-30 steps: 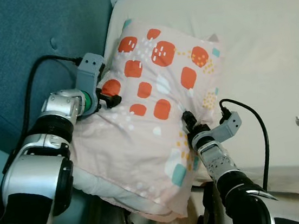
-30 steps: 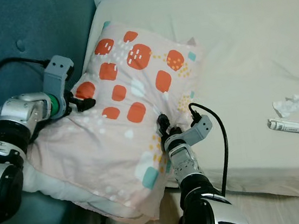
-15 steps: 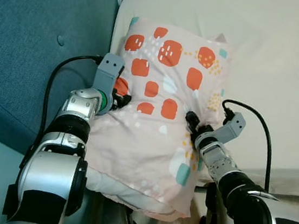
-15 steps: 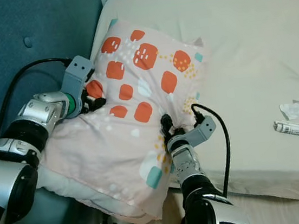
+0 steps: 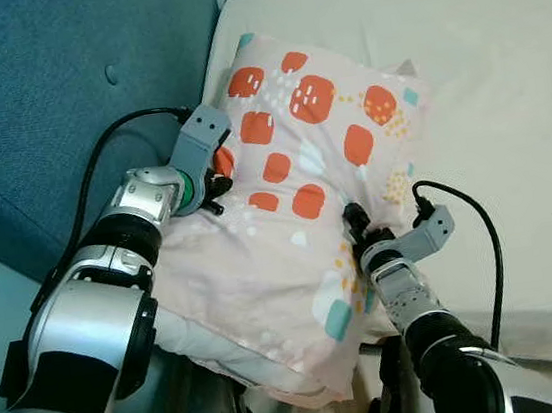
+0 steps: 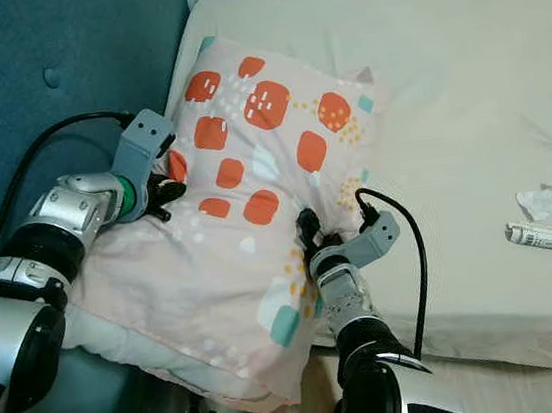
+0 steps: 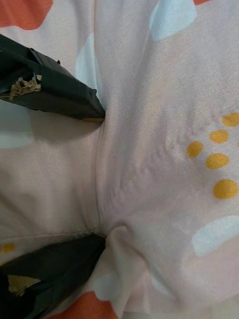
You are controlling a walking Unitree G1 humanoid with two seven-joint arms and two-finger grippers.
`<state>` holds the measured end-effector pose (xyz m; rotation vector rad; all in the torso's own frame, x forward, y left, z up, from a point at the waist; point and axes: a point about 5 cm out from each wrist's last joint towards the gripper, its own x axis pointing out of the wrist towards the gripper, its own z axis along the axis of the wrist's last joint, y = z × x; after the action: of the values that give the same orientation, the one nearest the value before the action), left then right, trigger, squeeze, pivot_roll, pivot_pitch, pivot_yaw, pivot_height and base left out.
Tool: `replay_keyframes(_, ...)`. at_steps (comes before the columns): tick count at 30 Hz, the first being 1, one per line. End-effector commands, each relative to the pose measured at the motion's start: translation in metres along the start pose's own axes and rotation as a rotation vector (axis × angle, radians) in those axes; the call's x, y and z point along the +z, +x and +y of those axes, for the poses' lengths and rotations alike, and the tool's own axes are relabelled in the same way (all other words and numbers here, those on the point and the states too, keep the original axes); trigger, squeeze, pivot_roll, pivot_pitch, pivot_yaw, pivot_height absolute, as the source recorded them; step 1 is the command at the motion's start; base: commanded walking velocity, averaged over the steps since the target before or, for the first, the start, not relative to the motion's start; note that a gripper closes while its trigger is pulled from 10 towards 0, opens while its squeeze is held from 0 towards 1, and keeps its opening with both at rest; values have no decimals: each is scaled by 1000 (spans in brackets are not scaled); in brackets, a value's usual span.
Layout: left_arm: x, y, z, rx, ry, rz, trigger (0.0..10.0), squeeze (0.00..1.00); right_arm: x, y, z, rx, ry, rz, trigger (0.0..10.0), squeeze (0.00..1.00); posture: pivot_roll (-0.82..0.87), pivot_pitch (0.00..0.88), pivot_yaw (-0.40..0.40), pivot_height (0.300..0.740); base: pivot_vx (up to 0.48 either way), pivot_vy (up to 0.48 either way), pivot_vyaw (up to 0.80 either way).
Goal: Clean up the room
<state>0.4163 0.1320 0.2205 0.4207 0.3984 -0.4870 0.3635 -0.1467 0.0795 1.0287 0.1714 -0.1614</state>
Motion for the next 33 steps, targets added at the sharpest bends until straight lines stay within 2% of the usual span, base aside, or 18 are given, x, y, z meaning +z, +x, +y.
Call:
replay_keyframes(1,-24,1,1,-21,-21,89,0,0,-12,-12,-35,-160,34,47,10000,1000,274,235,119,582,0,0,0)
replay_keyframes(6,-22,-1,2,-41,-20,82,0,0,-4,-9,-29,-112,-42,11,10000,1000,274,229,120,582,0,0,0)
replay_keyframes(8,-17,-2,5,-32,-53,59,0,0,5,-5,-16,-13,-160,-37,10000,1000,267,220,121,582,0,0,0)
replay_keyframes(9,-12,-4,6,-33,-77,40,0,0,11,-4,-8,45,-262,-63,10000,1000,261,218,121,582,0,0,0)
replay_keyframes(10,-12,-4,6,-33,-77,40,0,0,11,-4,-8,45,-262,-63,10000,1000,261,218,121,582,0,0,0)
replay_keyframes(11,-5,-6,7,-36,-113,11,0,0,17,-3,-1,92,-344,-86,10000,0,252,215,119,582,0,0,0)
replay_keyframes(12,5,-9,9,-37,-161,-31,0,0,24,-2,3,122,-421,-111,10000,0,247,212,114,582,0,0,0)
replay_keyframes(14,5,-9,9,-37,-161,-31,0,0,24,-2,3,122,-421,-111,10000,0,247,212,114,582,0,0,0)
replay_keyframes(16,15,-13,11,-40,-210,-75,0,0,31,-1,8,144,-487,-136,10000,0,247,212,114,582,0,0,0)
replay_keyframes(18,39,-25,22,12,-303,-195,0,0,44,-1,9,148,-504,-173,10000,0,234,201,95,582,0,0,0)
replay_keyframes(20,60,-41,33,55,-359,-310,0,0,54,0,9,149,-509,-197,10000,0,234,201,95,582,0,0,0)
replay_keyframes(21,60,-41,33,55,-359,-310,0,0,54,0,9,149,-509,-197,10000,0,234,201,95,582,0,0,0)
replay_keyframes(24,80,-63,42,113,-381,-437,0,0,58,1,8,139,-538,-190,10000,0,229,187,79,582,0,0,0)
replay_keyframes(25,85,-76,46,136,-404,-485,0,0,59,1,6,121,-560,-182,10000,0,230,184,74,582,0,0,0)
replay_keyframes(31,88,-88,47,150,-433,-522,0,0,50,0,-2,66,-548,-150,10000,0,237,177,63,582,0,0,0)
replay_keyframes(33,89,-86,42,161,-342,-518,0,0,42,-1,-6,46,-541,-127,10000,0,237,177,63,582,0,0,0)
